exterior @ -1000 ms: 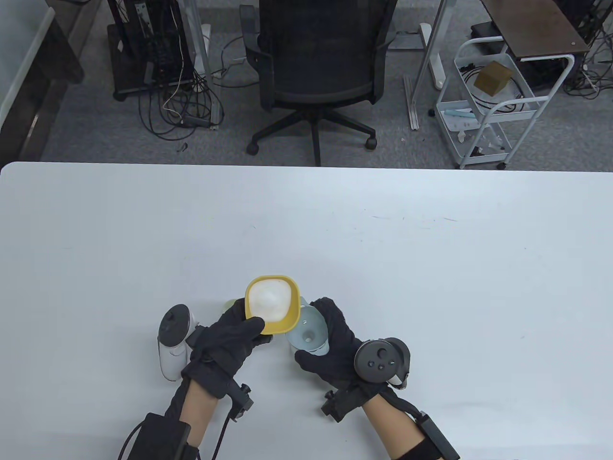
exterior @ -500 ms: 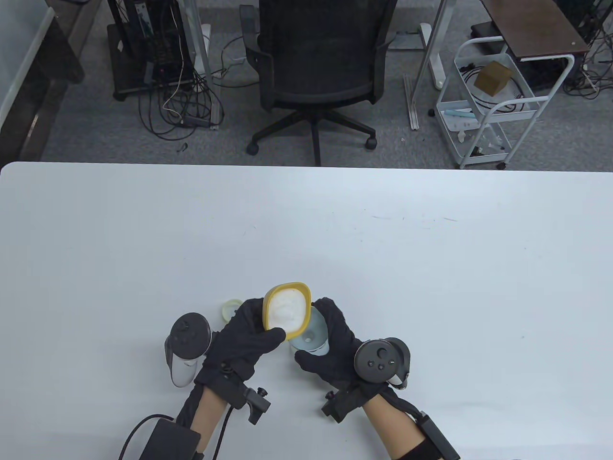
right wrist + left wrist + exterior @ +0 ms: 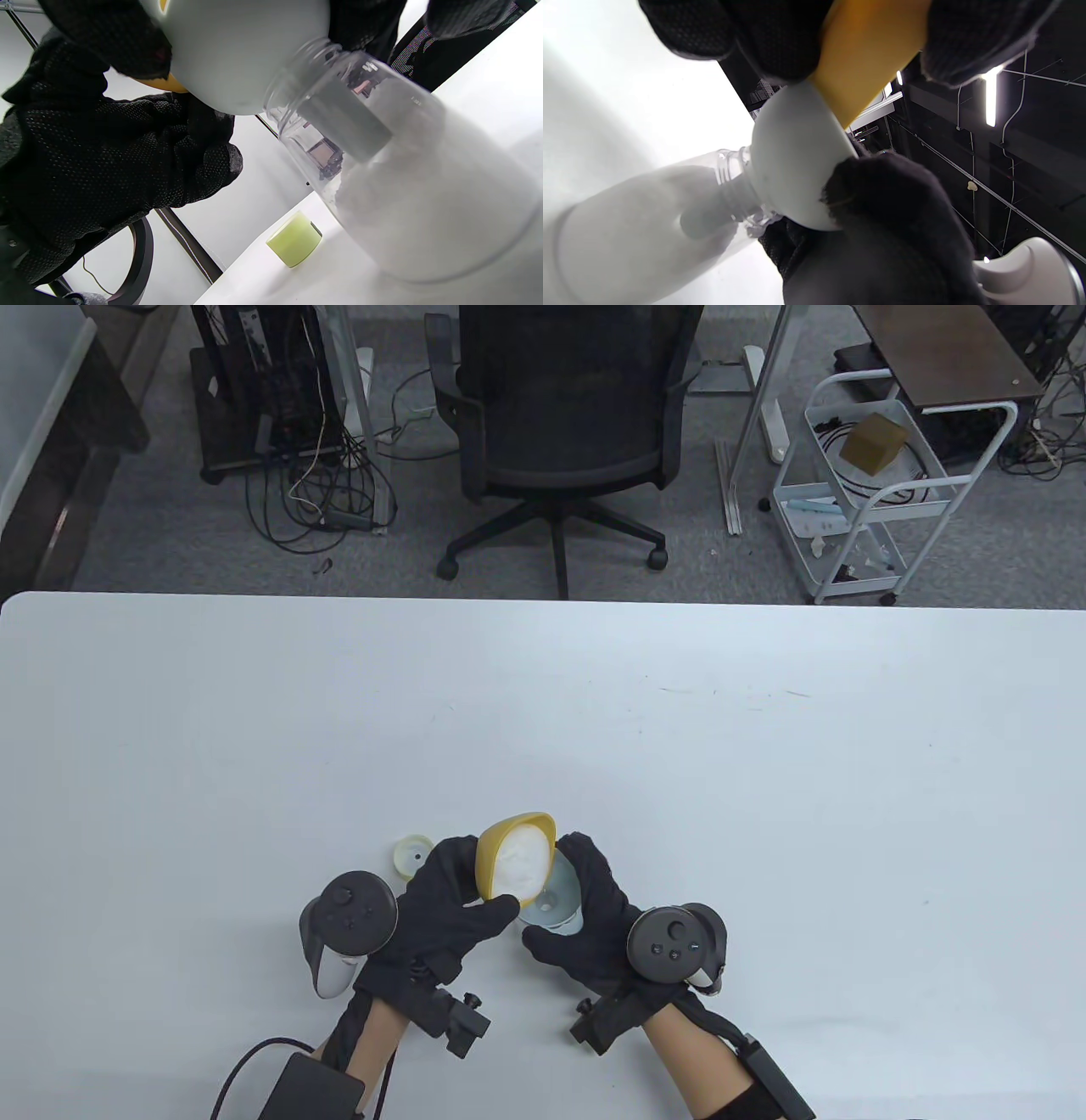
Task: Unscrew the press dispenser and pour salt into it
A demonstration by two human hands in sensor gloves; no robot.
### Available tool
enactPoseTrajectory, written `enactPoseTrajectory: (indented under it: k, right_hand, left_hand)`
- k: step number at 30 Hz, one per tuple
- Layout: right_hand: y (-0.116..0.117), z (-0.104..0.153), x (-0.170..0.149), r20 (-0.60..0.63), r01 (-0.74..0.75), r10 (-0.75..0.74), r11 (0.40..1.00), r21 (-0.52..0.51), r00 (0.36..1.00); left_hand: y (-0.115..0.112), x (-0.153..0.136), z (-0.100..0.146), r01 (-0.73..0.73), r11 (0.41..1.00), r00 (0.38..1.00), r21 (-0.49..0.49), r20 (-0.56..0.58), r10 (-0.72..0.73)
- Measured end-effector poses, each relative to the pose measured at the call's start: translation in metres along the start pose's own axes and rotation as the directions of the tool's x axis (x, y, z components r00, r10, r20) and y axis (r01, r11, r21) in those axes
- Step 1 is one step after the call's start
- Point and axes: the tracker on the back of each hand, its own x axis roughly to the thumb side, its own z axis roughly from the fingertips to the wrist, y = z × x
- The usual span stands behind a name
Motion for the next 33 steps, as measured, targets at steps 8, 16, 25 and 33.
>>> enactPoseTrajectory:
  k: [8,16,25,33]
  right_hand:
    - [0.0,0.0,0.0,0.0,0.0,0.0,1.0,0.0,1.0]
    - [0.0,0.0002,0.0001,-0.003,-0.001,0.001,1.0,0.002,1.0]
    - [-0.0001,0.0001,0.0005,-0.004,-0.001,0.001,1.0,0.002,1.0]
    - [-0.0001,0.0001,0.0008,-0.005,-0.001,0.001,1.0,0.002,1.0]
  left_hand:
    - [-0.002,0.0039,0.0011,0.058,0.998,0.998,0.017,0.012,-0.058]
    - [-0.0026,0.0022,0.001,0.07,0.997,0.997,0.018,0.015,-0.07]
    - [-0.0029,0.0021,0.001,0.075,0.997,0.997,0.018,0.016,-0.076]
    - [-0.0035,0.0028,0.0011,0.098,0.995,0.995,0.023,0.023,-0.099]
